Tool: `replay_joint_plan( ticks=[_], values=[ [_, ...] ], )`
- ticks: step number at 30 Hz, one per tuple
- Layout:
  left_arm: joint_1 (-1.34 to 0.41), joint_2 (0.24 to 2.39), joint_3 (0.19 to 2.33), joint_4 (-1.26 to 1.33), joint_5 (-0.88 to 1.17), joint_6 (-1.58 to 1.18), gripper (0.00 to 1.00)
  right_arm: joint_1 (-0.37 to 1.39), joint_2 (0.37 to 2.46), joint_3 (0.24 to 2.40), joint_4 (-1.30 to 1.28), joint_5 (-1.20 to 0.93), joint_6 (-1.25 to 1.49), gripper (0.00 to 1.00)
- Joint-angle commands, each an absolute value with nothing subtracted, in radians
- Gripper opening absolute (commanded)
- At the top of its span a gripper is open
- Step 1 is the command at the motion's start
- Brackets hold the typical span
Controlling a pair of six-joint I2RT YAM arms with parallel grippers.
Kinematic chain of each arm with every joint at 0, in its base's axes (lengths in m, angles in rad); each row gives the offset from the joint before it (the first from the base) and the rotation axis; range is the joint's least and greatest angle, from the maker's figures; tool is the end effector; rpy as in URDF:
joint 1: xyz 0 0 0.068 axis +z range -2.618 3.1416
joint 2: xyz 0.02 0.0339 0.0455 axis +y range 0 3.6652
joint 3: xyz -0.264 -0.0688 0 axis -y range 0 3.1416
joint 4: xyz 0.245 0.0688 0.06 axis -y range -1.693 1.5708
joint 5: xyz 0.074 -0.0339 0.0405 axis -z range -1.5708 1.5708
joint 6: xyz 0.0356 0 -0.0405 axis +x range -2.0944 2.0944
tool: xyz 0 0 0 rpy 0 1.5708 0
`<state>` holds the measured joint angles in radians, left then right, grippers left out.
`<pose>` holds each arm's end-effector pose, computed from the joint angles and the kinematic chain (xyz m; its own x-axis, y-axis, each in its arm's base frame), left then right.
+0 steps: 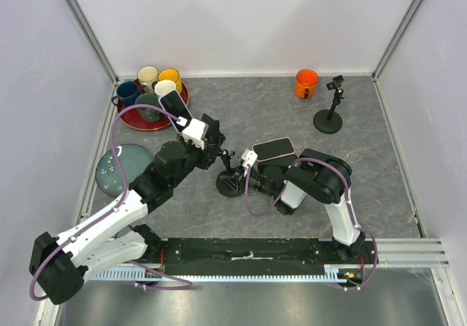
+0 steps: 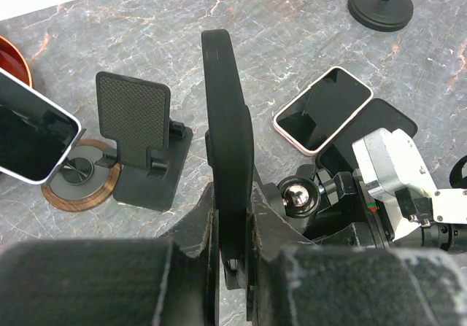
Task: Remove the phone from the phone stand
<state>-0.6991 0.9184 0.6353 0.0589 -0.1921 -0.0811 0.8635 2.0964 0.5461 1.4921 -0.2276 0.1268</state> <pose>0.1712 -0.1351 0.2882 -0.2092 0.0720 -0.9752 0.4738 0.8799 -0.0367 0.2057 0.2530 0.0918 -0.1497 0.0145 -0.9886 -0.8750 0.4637 0.1393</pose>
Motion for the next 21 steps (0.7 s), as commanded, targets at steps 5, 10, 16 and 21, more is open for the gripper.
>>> replay_joint_plan(
  ticks=[5, 10, 16, 21],
  values=[
    [-0.630, 0.818, 0.738, -0.034, -0.210, -0.052, 0.02, 0.781, 2.163, 0.477, 1.620, -0.118, 0.273, 0.00],
    [-0.632, 0.838, 0.784, -0.123, -0.104, -0.025, 0.02, 0.776, 2.163, 0.476, 1.621, -0.118, 0.276, 0.00],
    [-0.629, 0.804, 0.848, -0.242, -0.069, 0.049, 0.02, 0.765, 2.167, 0.471, 1.632, -0.117, 0.290, 0.00],
    [-0.629, 0.781, 0.858, -0.262, -0.139, 0.022, 0.02, 0.764, 2.168, 0.471, 1.638, -0.117, 0.295, 0.00]
  ],
)
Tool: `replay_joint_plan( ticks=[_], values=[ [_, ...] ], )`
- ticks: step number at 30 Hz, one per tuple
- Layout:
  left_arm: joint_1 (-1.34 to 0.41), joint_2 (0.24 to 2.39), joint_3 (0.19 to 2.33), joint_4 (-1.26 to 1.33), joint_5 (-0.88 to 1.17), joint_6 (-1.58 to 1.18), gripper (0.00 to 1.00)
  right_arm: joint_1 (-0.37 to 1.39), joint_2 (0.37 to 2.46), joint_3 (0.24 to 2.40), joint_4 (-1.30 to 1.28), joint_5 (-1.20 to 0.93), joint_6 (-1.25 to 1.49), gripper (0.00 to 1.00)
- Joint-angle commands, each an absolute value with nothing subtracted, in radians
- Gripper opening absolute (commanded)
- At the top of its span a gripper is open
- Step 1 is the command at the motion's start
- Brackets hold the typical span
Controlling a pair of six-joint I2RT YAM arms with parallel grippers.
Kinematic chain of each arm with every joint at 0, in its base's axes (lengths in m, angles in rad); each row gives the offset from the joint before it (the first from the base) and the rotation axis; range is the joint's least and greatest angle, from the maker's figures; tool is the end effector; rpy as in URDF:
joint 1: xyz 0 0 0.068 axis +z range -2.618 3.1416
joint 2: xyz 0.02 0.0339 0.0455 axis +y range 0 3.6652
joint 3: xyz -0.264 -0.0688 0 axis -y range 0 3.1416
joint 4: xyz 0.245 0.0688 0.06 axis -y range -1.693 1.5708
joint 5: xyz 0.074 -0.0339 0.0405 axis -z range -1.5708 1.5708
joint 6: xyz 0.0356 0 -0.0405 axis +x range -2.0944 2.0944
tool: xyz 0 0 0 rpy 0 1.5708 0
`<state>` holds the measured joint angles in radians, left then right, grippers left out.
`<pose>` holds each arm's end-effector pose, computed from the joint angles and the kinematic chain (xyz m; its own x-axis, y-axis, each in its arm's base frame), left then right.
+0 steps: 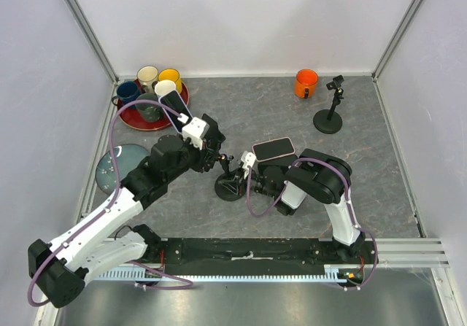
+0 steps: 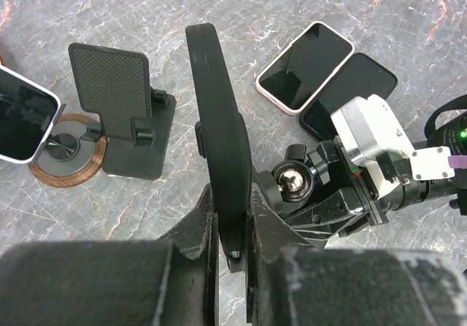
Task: Remove the phone from the phone stand
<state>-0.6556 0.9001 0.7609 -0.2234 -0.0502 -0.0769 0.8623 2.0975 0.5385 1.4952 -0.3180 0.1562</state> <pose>0.1670 -0.1262 0.3069 -0.3243 0.1526 -0.9336 0.5484 0.8345 -0.0541 0.2018 0.2527 0.0906 -0.1848 0.0115 -0.9827 -0.9066 0.3840 0.1749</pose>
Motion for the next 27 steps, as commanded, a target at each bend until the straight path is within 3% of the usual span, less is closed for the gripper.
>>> replay_joint_plan(
  ticks=[1, 5, 15, 27],
  values=[
    [-0.630, 0.779, 0.851, -0.249, -0.146, 0.009, 0.02, 0.764, 2.169, 0.471, 1.641, -0.117, 0.296, 0.00],
    [-0.673, 0.799, 0.802, -0.204, -0.213, -0.075, 0.02, 0.765, 2.166, 0.460, 1.655, -0.095, 0.296, 0.00],
    [-1.061, 1.037, 0.864, -0.161, -1.096, -0.201, 0.02, 0.831, 2.137, 0.430, 1.664, 0.073, 0.255, 0.00],
    [-1.114, 1.158, 0.972, -0.277, -1.301, -0.359, 0.02, 0.854, 2.126, 0.410, 1.669, 0.175, 0.251, 0.00]
  ],
)
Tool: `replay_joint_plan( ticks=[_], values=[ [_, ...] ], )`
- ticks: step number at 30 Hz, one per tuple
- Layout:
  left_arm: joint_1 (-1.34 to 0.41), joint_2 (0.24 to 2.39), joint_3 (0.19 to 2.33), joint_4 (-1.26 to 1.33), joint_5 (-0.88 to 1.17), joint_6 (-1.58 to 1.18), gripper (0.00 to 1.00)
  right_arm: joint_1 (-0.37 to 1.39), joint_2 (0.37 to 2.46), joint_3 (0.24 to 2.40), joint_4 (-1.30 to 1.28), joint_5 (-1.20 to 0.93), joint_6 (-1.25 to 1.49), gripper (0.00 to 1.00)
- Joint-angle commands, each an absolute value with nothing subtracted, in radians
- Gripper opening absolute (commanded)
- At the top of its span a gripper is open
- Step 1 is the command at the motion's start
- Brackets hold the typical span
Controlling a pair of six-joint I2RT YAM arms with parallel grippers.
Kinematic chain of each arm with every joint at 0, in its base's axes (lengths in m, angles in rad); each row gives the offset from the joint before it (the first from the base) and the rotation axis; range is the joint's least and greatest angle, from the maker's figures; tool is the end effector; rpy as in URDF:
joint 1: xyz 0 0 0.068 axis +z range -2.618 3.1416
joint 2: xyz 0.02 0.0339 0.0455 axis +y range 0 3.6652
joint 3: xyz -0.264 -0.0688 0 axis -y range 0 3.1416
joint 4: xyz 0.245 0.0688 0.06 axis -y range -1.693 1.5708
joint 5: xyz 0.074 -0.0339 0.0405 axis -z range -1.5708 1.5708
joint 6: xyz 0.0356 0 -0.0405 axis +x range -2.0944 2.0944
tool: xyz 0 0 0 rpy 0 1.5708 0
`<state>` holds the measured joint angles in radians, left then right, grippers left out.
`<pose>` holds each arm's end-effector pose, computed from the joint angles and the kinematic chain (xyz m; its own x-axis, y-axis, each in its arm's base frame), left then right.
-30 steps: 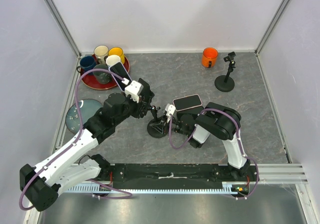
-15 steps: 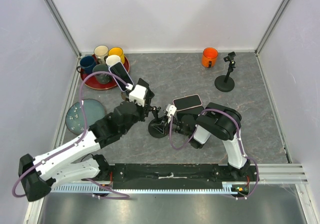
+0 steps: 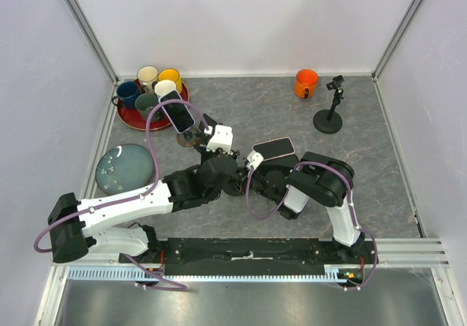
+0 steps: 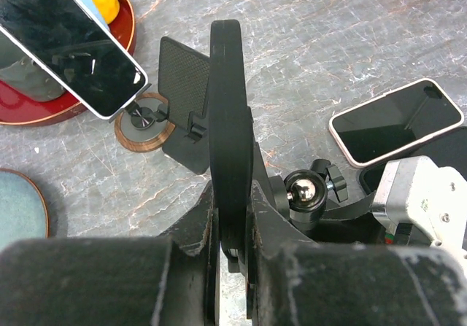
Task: Remove the phone from the phone stand
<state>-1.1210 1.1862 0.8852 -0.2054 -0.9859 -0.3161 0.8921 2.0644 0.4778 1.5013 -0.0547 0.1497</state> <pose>0.1374 -0.2164 0.2975 -0.2565 0.1364 -0.9569 0.1057 0.9880 0.1125 0.1933 0.2428 0.0907 -0.1739 0.0216 -0.9845 -0.7944 0.5878 0.1532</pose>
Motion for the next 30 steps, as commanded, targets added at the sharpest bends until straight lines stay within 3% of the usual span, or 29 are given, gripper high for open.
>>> replay_joint_plan(
  ticks=[1, 5, 10, 19, 30],
  values=[
    [-1.112, 1.152, 0.976, -0.311, -1.304, -0.373, 0.02, 0.854, 2.126, 0.408, 1.669, 0.178, 0.252, 0.00],
    [-1.101, 1.097, 0.967, -0.307, -1.243, -0.350, 0.02, 0.851, 2.128, 0.405, 1.669, 0.187, 0.261, 0.00],
    [-0.984, 0.953, 0.871, -0.178, -0.840, -0.154, 0.02, 0.825, 2.134, 0.402, 1.681, 0.146, 0.281, 0.00],
    [-0.723, 0.868, 0.893, -0.293, -0.306, -0.034, 0.02, 0.819, 2.152, 0.428, 1.678, 0.048, 0.267, 0.00],
    [-0.692, 0.838, 0.896, -0.302, -0.204, -0.043, 0.02, 0.815, 2.151, 0.430, 1.678, 0.025, 0.264, 0.00]
  ],
)
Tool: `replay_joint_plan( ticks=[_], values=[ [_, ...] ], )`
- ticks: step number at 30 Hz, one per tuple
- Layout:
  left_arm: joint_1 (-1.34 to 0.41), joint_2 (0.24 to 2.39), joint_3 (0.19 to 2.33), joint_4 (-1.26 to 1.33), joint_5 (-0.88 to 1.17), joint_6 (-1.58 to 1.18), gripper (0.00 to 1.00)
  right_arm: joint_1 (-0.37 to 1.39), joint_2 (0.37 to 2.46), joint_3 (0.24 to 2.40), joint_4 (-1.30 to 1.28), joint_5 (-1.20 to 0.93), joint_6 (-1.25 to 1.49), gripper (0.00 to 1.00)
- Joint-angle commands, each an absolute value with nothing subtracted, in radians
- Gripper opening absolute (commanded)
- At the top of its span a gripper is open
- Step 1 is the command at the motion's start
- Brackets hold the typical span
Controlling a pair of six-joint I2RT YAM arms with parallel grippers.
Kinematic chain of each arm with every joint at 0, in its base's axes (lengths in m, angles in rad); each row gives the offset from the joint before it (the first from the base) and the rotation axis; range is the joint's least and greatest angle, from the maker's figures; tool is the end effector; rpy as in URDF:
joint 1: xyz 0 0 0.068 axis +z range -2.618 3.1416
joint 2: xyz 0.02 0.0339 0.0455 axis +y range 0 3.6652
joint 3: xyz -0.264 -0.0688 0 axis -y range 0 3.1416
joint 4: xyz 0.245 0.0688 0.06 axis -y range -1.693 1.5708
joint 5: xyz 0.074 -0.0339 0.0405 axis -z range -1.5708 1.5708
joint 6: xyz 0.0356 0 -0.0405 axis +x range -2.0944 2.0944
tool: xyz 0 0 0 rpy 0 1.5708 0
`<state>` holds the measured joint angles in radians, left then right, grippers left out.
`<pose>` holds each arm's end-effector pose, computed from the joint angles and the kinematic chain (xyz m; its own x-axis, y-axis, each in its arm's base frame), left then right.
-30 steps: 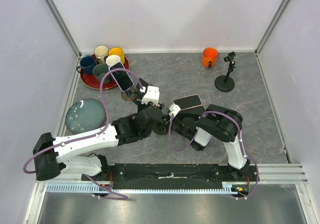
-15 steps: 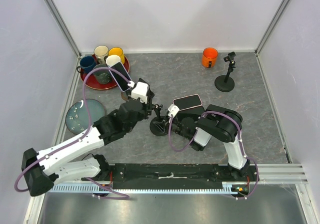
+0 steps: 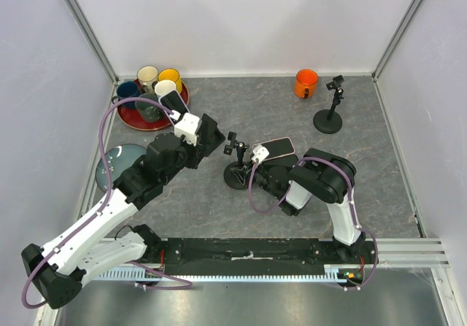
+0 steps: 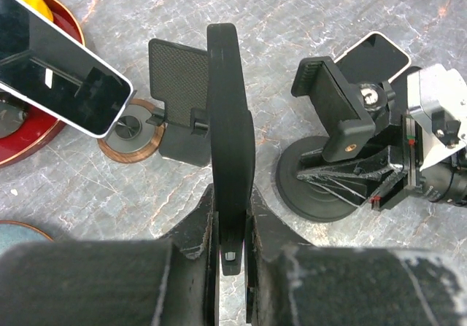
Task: Remove the phone from the phone stand
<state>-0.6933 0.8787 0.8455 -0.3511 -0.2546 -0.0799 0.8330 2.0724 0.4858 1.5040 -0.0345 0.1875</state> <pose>0.1587 -0.1202 0.3279 -0.3225 0.1675 -0.9316 0.4145 0.9098 0.0201 0.2091 0.2319 0.0900 -0.1967 0.0606 -0.9786 -0.7389 0.6469 0.1886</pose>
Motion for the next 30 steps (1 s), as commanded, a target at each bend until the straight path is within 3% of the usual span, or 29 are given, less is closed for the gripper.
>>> replay_joint_plan(
  ticks=[1, 5, 17, 30],
  values=[
    [-0.692, 0.827, 0.896, -0.307, -0.196, -0.048, 0.02, 0.815, 2.152, 0.430, 1.678, 0.025, 0.262, 0.00],
    [-0.692, 0.770, 0.894, -0.327, -0.196, -0.081, 0.02, 0.815, 2.149, 0.431, 1.681, 0.008, 0.250, 0.00],
    [-0.693, 0.709, 0.822, -0.419, -0.462, -0.205, 0.02, 0.815, 1.976, 0.422, 1.602, -0.120, 0.213, 0.00],
    [-0.693, 0.781, 0.756, -0.479, -0.416, -0.342, 0.02, 0.830, 1.931, 0.488, 1.516, -0.124, 0.184, 0.00]
  ],
)
